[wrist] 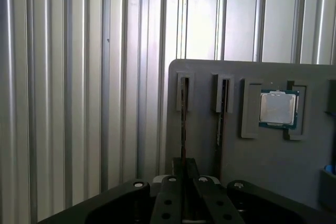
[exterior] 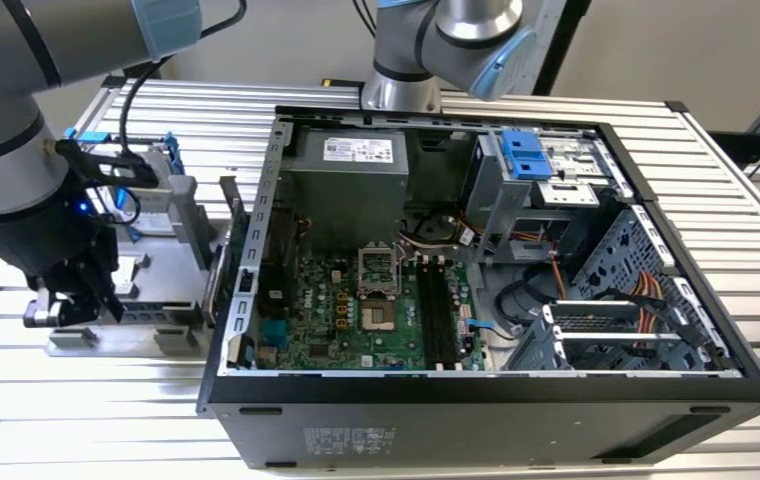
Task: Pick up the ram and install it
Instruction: 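Pick up the ram and move it above insertion slot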
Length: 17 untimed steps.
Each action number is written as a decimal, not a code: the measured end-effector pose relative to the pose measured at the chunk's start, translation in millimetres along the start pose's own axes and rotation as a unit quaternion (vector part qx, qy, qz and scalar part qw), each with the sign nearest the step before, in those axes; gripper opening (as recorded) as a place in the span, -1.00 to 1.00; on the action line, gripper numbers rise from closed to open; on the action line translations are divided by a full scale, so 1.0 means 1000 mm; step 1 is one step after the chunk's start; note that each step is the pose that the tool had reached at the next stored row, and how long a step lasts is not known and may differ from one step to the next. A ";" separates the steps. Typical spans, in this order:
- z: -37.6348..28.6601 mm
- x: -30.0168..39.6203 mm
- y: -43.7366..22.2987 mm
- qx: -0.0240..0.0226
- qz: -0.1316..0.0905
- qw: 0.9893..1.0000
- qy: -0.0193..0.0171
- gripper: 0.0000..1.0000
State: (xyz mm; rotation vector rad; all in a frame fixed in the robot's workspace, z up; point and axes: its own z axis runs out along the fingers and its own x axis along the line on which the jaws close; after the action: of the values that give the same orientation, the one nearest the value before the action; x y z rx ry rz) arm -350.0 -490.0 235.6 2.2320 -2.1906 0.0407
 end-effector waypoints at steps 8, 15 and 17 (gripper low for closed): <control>-0.0021 0.0001 0.0000 0.000 0.000 1.000 0.000 -1.00; -0.0055 0.0001 -0.0001 0.000 0.000 1.000 0.001 -1.00; -0.0063 0.0001 -0.0001 0.000 0.000 1.000 0.002 -1.00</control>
State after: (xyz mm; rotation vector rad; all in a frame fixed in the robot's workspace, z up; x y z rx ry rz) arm -350.0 -489.9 241.9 2.2304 -2.1890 0.0443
